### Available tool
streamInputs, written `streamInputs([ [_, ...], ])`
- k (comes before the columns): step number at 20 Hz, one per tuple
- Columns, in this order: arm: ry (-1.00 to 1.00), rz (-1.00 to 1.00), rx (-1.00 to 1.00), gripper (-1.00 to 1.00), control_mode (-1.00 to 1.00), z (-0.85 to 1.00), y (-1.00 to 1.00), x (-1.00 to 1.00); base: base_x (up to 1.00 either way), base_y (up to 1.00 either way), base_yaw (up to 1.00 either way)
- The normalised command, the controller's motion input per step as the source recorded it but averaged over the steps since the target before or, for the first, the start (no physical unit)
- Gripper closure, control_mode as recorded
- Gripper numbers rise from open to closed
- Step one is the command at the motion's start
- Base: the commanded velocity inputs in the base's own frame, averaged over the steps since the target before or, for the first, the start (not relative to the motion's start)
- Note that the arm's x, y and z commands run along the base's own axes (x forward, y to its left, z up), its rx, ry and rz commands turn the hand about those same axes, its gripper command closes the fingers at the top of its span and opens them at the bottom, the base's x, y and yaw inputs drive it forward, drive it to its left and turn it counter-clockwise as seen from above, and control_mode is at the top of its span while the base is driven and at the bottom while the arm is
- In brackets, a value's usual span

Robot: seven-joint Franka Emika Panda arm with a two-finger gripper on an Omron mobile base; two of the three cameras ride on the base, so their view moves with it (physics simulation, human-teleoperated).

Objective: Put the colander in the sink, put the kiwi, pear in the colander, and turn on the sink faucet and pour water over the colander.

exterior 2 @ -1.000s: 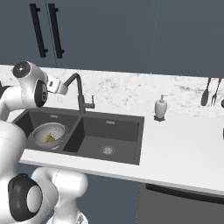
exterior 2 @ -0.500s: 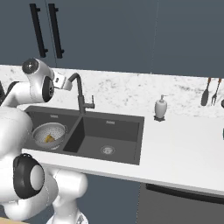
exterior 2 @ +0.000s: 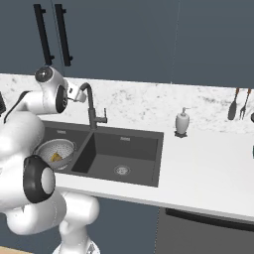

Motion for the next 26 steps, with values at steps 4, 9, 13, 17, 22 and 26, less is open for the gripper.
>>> streamInputs([
  [4,0.04,0.00,0.00,-1.00,-1.00,-0.11,0.00,0.42,0.00,0.00,0.00],
  [9,0.05,0.00,0.00,-1.00,-1.00,-0.04,0.00,0.46,0.00,0.00,0.00],
  [13,0.02,0.00,0.00,-1.00,-1.00,-0.11,0.02,0.27,0.00,0.00,0.00],
  [17,0.00,0.00,0.00,-1.00,-1.00,-0.18,0.09,0.12,0.00,0.00,0.00],
  [22,0.00,0.00,0.00,-1.00,-1.00,-0.20,0.10,0.22,0.00,0.00,0.00],
  [26,0.00,0.00,0.00,-1.00,-1.00,-0.13,0.09,0.32,0.00,0.00,0.00],
])
